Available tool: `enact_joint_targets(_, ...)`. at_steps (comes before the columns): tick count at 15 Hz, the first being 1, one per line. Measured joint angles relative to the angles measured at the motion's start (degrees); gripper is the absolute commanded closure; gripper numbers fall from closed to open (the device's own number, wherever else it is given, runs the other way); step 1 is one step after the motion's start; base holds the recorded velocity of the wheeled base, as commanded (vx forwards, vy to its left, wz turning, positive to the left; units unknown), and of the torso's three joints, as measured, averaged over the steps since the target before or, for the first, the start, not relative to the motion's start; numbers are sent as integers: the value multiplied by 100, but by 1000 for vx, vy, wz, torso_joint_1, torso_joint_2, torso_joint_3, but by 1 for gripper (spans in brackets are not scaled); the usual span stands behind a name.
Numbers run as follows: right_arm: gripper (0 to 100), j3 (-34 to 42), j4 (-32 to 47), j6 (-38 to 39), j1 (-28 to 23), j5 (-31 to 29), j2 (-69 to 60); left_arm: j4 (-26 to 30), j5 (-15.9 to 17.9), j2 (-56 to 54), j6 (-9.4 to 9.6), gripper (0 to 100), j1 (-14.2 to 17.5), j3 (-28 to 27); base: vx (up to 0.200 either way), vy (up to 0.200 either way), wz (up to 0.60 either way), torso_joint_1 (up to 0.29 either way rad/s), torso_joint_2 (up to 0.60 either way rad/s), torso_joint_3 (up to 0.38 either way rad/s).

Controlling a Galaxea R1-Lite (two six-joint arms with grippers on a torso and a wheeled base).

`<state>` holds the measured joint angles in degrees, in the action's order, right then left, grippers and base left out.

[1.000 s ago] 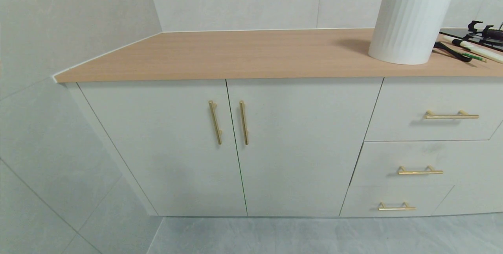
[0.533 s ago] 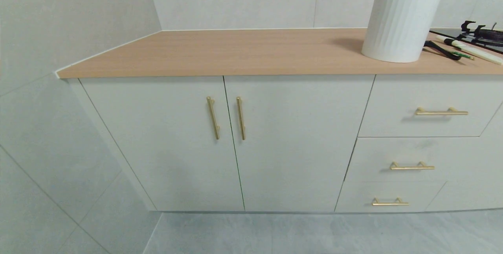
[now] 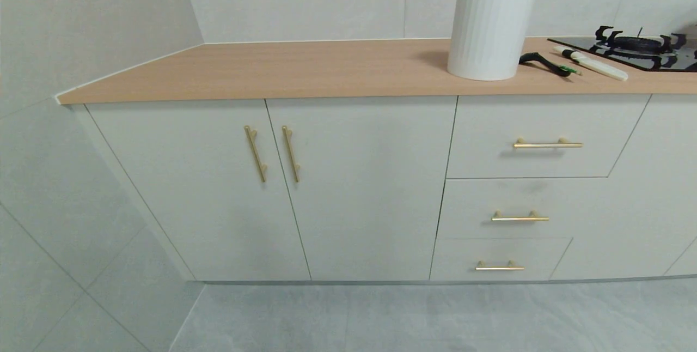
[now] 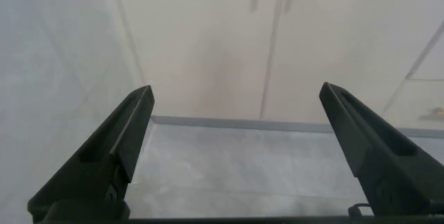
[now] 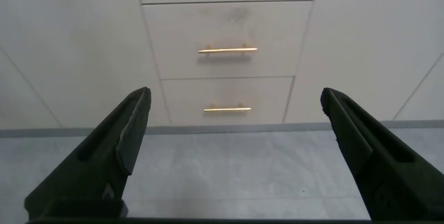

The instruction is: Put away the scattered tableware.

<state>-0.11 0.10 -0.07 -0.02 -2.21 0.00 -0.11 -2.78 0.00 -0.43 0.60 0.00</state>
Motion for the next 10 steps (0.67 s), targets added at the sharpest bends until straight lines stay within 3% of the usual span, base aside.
enact_joint_targets(2,0,0,0,0,0,0,0,-7,0,0,11,0,0,-5,0,0,0,0,0,0)
enact_joint_targets(10,0,0,0,0,2,0,0,-2,-1,0,11,0,0,0,200,0,0,1,1,4)
